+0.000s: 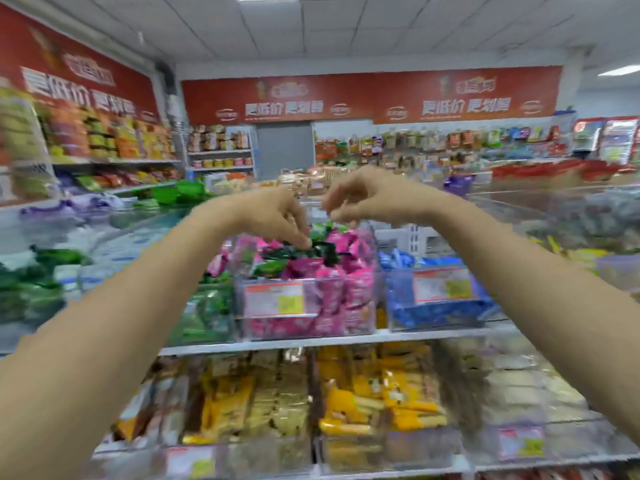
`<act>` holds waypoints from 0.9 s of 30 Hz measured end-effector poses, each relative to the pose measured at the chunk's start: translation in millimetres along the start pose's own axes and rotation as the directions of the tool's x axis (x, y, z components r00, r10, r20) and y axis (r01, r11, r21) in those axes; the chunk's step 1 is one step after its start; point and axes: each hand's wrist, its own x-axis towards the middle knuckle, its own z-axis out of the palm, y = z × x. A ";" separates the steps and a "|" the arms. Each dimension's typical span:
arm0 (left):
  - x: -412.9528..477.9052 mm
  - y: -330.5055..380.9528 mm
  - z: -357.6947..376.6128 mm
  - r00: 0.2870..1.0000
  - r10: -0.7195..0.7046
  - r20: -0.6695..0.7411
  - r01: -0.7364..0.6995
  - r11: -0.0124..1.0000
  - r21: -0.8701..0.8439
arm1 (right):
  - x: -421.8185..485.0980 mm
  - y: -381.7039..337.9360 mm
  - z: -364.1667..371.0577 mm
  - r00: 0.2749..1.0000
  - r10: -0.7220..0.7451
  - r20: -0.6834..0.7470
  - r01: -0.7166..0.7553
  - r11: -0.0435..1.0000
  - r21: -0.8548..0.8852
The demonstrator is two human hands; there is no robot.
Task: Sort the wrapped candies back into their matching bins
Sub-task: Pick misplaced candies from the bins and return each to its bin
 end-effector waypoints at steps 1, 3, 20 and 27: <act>-6.0 -10.0 0.0 0.999 -0.006 0.035 0.006 1.000 0.023 | 10.9 -5.1 10.7 0.998 0.030 0.061 -0.025 0.997 -0.078; -12.7 -23.0 1.2 0.998 0.005 0.059 -0.010 0.997 0.077 | 26.2 -11.8 27.7 0.984 0.119 0.129 -0.086 0.968 -0.236; 6.4 -29.6 37.9 0.955 0.193 -0.224 -0.202 0.979 -0.021 | -0.8 -24.9 60.9 0.907 0.374 -0.194 -0.421 0.829 -0.369; 6.1 -31.0 39.1 0.902 0.097 -0.421 -0.237 0.926 -0.294 | -4.6 -26.4 47.9 0.913 0.229 -0.337 -0.339 0.887 -0.314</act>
